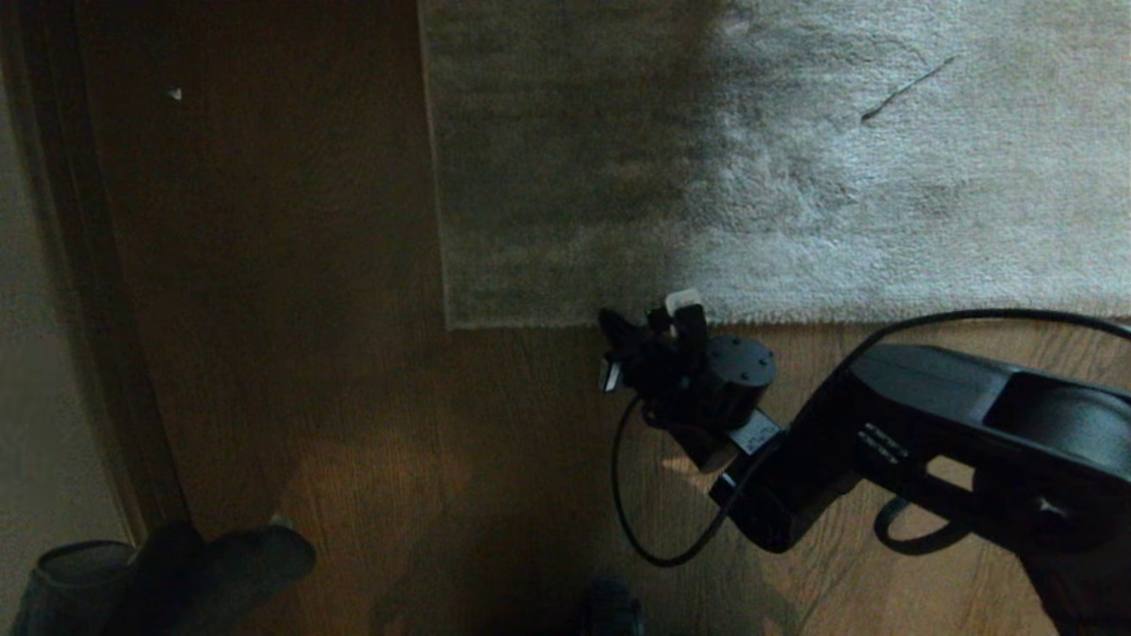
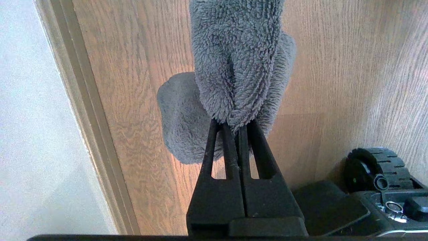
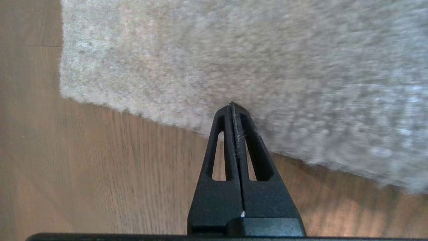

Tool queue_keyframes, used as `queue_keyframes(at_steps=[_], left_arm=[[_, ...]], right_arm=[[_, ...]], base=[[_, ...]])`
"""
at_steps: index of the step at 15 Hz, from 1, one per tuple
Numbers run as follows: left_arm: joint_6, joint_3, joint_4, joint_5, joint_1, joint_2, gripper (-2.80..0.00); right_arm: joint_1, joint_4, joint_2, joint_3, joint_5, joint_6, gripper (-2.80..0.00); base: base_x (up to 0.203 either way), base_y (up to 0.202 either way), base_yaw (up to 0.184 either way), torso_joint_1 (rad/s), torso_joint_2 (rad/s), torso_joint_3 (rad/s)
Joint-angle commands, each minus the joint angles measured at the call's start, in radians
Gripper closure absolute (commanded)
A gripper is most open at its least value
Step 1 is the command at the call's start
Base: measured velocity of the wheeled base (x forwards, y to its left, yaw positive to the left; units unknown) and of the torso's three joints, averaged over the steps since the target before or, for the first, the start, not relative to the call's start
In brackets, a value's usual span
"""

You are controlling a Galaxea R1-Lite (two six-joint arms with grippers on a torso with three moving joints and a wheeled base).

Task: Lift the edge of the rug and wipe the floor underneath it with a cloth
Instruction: Lay down the carpet, then put down the rag

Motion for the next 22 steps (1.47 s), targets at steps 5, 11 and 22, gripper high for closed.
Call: queue_keyframes(at_steps=[5, 11, 22], left_arm=[[0.000, 0.000, 0.000, 0.000, 0.000, 0.000, 0.00], [0.000, 0.000, 0.000, 0.000, 0.000, 0.000, 0.00], [0.000, 0.000, 0.000, 0.000, 0.000, 0.000, 0.00]], right_arm=[[0.001, -0.041, -0.237, 0.268, -0.004, -0.002, 0.00], [-0.094, -0.014, -0.591, 0.701, -0.049, 0.002, 0.00], [-0.403, 0.486, -1.405, 1.077, -0.144, -0.081, 0.00]], base=[[0.000, 0.000, 0.000, 0.000, 0.00, 0.000], [0.000, 0.000, 0.000, 0.000, 0.00, 0.000], [0.000, 0.000, 0.000, 0.000, 0.00, 0.000]])
